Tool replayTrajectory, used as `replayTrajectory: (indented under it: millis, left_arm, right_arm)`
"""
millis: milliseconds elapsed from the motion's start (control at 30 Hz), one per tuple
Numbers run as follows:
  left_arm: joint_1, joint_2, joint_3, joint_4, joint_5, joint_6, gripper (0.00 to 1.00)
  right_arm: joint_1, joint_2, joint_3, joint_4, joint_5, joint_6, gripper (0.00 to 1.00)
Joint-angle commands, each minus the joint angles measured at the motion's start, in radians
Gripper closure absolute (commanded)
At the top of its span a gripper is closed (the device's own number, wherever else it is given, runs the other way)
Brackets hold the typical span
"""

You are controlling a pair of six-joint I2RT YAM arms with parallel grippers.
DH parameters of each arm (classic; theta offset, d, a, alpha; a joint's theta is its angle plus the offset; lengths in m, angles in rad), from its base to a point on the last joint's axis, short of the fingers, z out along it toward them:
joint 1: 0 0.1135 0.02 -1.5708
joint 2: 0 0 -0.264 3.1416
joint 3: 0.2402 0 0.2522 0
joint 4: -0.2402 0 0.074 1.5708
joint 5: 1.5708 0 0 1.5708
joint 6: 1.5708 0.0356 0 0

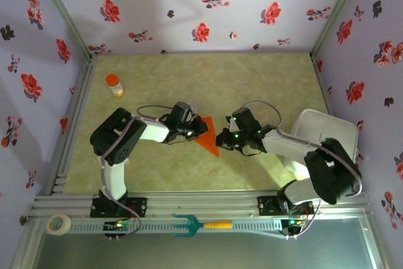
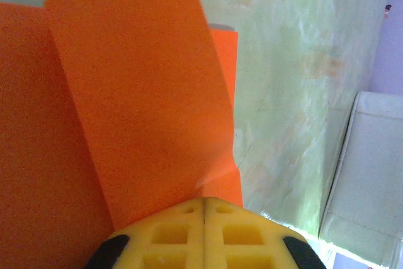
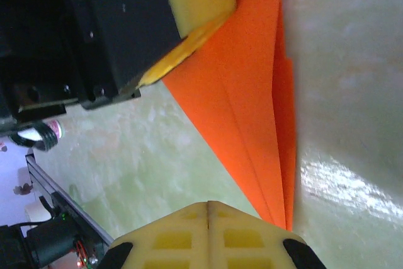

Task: Fold a paper plane with a square sheet of paper (pick it up from the middle)
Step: Fourth fold the wing at the center of the table.

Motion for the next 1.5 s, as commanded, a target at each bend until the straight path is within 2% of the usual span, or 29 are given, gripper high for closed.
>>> replayTrajectory:
  millis: [0,533,867,967,1033,1133,1467]
  left_arm:
    - [-0.001,0.037,-0.035,-0.122,-0.078,0.003,1.0]
    - [0.005,0.045,-0.046,-0.093,-0.065,0.007,1.0]
    - [0.006,0.053,-0.036,-0.092,-0.063,0.004,1.0]
    - [0.007,0.044,-0.042,-0.093,-0.066,0.006,1.0]
    - [0.009,0.033,-0.035,-0.104,-0.065,0.015,1.0]
    - [0.011,0.001,-0.021,-0.132,-0.064,0.042,1.0]
    - [-0.005,-0.143,-0.009,-0.218,-0.062,0.096,1.0]
  right_arm:
    - [-0.004,0.053,0.03,0.034,0.02,0.014,0.97]
    - [-0.038,0.223,0.083,0.185,-0.093,0.092,0.97]
    - [-0.037,0.298,0.102,0.14,-0.096,0.062,0.98]
    - [-0.038,0.313,0.076,0.062,-0.035,0.011,0.98]
    - [-0.039,0.316,0.046,0.028,-0.002,-0.018,0.99]
    - [-0.045,0.334,0.012,0.059,-0.016,-0.018,1.0]
    - [-0.053,0.341,0.024,0.064,-0.04,-0.034,1.0]
